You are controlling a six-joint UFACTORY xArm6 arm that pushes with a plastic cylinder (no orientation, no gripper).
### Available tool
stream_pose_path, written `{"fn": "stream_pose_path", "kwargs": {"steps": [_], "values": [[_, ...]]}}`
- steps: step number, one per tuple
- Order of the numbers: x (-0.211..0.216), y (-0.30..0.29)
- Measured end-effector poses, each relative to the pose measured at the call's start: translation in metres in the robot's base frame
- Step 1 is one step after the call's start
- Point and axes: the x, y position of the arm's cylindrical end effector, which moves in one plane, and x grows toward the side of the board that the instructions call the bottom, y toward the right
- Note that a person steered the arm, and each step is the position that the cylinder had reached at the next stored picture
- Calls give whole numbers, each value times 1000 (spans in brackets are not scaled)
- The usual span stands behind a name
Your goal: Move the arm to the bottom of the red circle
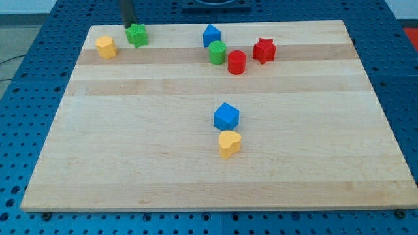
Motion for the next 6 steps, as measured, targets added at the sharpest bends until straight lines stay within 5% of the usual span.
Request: {"fn": "stream_pose_path", "kwargs": {"steps": [3, 4, 6], "values": [[49, 18], [109, 27], [161, 153]]}}
